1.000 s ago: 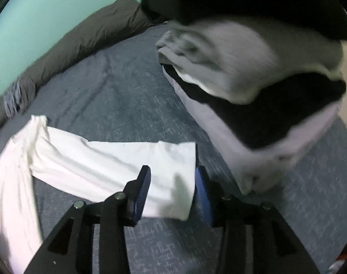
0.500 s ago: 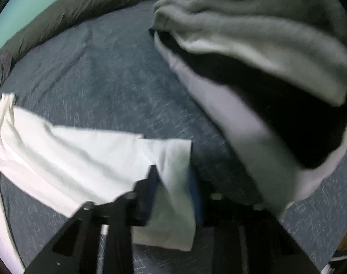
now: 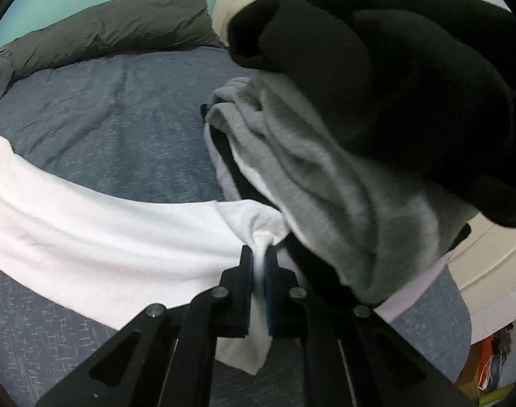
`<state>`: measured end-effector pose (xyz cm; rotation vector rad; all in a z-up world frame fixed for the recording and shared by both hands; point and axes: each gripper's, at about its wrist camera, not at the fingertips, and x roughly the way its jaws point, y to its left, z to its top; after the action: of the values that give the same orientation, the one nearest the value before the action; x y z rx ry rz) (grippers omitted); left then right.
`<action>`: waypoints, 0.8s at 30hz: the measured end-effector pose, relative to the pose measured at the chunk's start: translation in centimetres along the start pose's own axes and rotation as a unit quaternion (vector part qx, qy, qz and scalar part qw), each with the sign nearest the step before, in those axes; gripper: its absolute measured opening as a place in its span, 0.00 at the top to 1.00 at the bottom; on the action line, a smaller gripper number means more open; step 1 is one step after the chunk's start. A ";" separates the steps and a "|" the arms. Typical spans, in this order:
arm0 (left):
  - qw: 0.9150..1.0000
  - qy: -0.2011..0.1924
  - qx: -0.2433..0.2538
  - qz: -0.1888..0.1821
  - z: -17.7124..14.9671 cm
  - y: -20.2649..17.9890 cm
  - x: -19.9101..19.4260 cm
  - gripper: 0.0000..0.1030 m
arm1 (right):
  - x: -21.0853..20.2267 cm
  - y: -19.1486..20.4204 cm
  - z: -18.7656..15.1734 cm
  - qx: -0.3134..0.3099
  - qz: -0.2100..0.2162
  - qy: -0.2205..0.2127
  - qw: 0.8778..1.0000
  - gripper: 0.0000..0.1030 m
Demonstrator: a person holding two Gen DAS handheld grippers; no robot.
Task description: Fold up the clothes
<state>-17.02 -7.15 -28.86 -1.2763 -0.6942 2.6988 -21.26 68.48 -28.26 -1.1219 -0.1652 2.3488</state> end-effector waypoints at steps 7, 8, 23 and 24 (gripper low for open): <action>1.000 -0.001 -0.001 -0.001 0.1 0.0 0.0 0.52 | 0.8 0.8 0.6 -0.004 -0.025 0.008 1.000 0.95; 1.000 0.000 0.000 -0.001 0.1 0.0 0.1 0.52 | 1.2 0.9 0.5 -0.003 -0.023 0.013 1.000 0.94; 1.000 -0.004 0.000 -0.005 0.2 0.1 -0.3 0.51 | -1.8 0.0 -1.6 0.021 0.007 -0.007 1.000 0.72; 1.000 -0.004 0.000 -0.006 0.2 0.1 -0.3 0.51 | -2.1 -0.1 -1.7 0.018 0.009 -0.011 1.000 0.72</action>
<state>-16.92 -7.35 -28.57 -1.2574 -0.7003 2.6957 -18.83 67.23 -27.89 -1.0847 -0.1204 2.3703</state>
